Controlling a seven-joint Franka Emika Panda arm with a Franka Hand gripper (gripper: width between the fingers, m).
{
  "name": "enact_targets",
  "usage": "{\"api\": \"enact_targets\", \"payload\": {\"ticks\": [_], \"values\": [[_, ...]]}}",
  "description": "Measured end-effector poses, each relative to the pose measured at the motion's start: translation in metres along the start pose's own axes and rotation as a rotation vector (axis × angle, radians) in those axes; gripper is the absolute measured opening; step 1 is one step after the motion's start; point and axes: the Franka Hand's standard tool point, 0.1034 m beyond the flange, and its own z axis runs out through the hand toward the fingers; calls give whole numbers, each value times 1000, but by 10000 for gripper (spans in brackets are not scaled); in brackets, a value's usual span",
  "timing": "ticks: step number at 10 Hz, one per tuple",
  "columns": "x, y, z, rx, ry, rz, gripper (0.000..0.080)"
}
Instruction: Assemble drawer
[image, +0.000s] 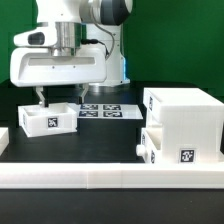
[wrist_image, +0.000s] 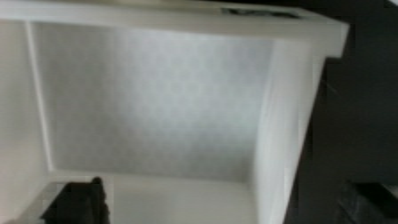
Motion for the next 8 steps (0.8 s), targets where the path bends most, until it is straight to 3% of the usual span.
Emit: {"api": "enact_targets", "payload": {"ticks": [4, 7, 8], "values": [[-12, -12, 22, 13, -7, 5, 649], [-19, -14, 28, 23, -18, 13, 635], [-19, -14, 28, 24, -18, 13, 420]]}}
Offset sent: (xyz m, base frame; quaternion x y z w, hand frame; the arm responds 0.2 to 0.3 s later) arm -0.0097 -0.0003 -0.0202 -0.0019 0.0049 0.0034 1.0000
